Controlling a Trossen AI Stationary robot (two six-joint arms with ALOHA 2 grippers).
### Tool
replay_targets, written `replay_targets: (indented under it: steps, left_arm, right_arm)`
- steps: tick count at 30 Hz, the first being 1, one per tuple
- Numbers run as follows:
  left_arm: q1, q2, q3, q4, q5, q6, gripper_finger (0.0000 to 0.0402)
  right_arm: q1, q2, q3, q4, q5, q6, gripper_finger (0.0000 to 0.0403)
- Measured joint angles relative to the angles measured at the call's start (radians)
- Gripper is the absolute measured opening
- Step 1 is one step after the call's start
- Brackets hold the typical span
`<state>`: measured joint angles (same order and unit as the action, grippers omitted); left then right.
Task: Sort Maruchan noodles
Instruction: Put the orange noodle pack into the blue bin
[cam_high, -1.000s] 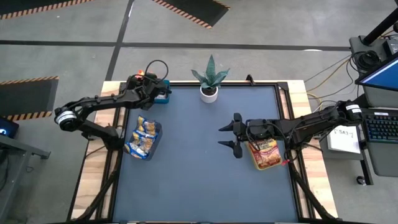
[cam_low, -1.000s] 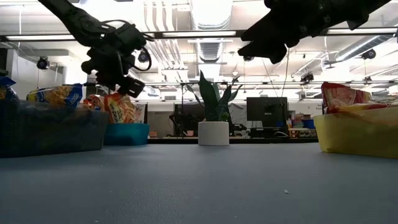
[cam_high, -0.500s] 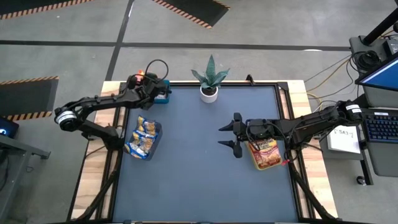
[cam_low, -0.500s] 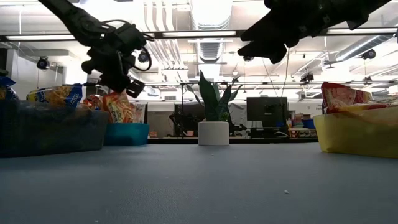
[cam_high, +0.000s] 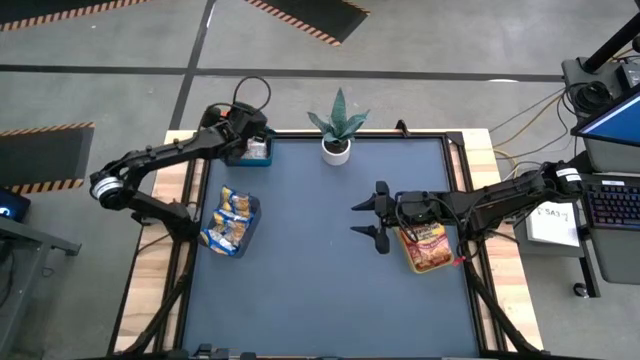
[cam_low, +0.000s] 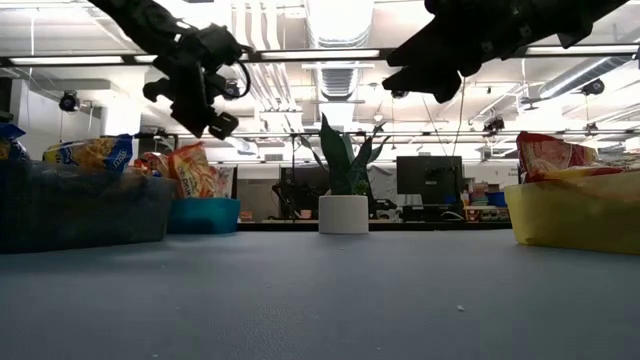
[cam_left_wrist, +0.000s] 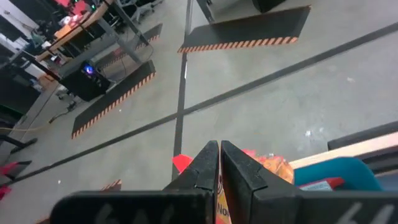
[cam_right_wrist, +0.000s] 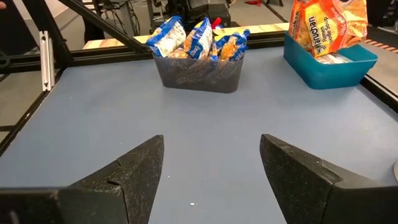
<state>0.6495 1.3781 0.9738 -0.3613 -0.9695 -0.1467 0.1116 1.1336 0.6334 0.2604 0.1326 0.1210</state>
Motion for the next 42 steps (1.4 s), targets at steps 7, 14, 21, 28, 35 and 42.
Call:
replay_targets:
  steps: [7,14,21,28,35,42]
  left_arm:
    - [-0.001,-0.005,-0.001,-0.085,0.056,0.006,0.0001]
    - [-0.024,-0.012,-0.002,-0.114,0.125,-0.017,0.0038]
    - [-0.092,-0.012,-0.012,-0.129,0.125,-0.019,0.0071]
    - [-0.170,-0.012,-0.058,-0.099,0.141,-0.033,0.0083]
    - [-0.218,-0.011,-0.086,-0.089,0.146,-0.120,0.0115]
    - [-0.259,-0.011,-0.133,0.009,0.159,-0.162,0.0180]
  right_arm:
    - [0.009,0.000,0.000,-0.038,0.000,0.018,0.0254]
    - [0.011,0.000,-0.010,-0.046,0.000,0.047,0.0258]
    - [0.011,0.000,-0.038,-0.047,0.001,0.089,0.0258]
    - [0.011,0.000,-0.080,-0.040,0.002,0.154,0.0251]
    - [0.035,0.000,-0.090,-0.032,0.028,0.176,0.0249]
    - [0.074,0.000,-0.090,0.013,0.034,0.167,0.0249]
